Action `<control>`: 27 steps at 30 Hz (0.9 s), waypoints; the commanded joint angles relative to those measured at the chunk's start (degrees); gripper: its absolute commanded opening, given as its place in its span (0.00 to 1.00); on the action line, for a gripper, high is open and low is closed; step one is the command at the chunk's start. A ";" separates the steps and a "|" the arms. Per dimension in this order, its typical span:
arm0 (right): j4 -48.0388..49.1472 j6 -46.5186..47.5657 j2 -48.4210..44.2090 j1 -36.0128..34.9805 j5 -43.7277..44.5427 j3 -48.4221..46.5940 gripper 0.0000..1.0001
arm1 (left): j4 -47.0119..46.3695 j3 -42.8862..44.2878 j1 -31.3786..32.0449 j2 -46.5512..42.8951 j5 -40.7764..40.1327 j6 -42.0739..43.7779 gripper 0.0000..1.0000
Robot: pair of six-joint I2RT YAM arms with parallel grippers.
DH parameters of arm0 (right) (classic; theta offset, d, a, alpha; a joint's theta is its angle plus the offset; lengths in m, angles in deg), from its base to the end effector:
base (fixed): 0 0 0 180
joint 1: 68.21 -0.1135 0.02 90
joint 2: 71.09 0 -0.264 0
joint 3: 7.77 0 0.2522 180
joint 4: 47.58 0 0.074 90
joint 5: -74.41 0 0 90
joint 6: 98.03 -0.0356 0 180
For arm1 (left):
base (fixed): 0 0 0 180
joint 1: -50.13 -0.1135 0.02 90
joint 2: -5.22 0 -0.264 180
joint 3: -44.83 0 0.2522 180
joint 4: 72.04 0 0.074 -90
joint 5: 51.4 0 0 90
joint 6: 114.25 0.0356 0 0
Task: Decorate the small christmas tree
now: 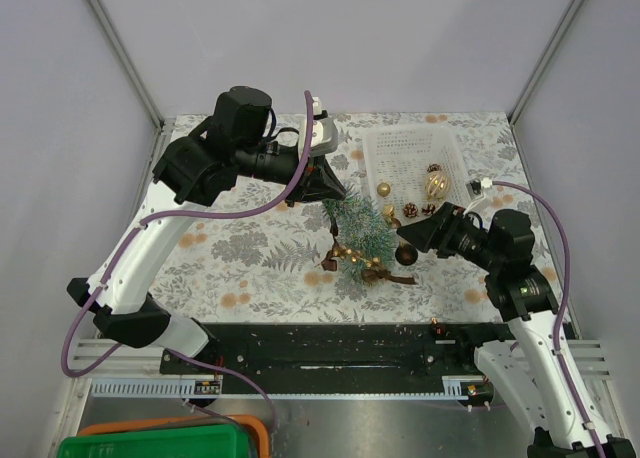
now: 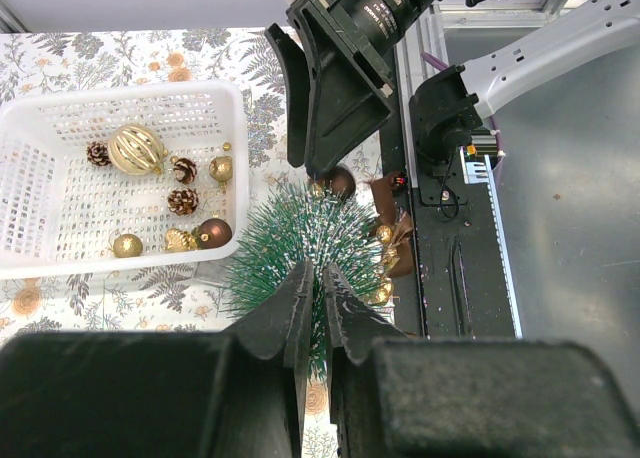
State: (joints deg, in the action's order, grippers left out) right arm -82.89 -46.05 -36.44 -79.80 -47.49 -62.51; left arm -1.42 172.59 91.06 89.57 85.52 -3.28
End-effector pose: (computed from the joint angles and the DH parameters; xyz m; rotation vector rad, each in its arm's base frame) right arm 0.1336 0.0466 0.3229 0.0303 1.9433 1.1014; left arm 0.1829 -0.1930 0.5046 1.4607 1.4213 -1.0504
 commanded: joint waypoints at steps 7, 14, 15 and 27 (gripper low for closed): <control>-2.80 3.92 -0.03 0.08 2.90 -3.59 0.71 | -2.54 1.85 0.21 -0.69 1.25 -0.49 0.12; -3.59 4.71 0.85 0.08 5.26 -4.56 0.71 | -2.54 1.67 0.21 -0.77 0.99 -0.41 0.12; -3.86 4.80 0.94 0.08 5.88 -4.82 0.71 | -2.46 1.76 0.21 -0.86 0.98 -0.32 0.12; 2.37 8.57 19.28 0.08 21.16 -12.98 0.63 | -2.54 1.50 0.12 -1.30 -0.25 -0.32 0.12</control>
State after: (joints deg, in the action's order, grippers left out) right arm -87.28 -40.48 -25.16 -79.80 -34.40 -70.42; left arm -1.42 172.59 91.06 89.57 85.41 -3.28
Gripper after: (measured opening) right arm 0.645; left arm 0.123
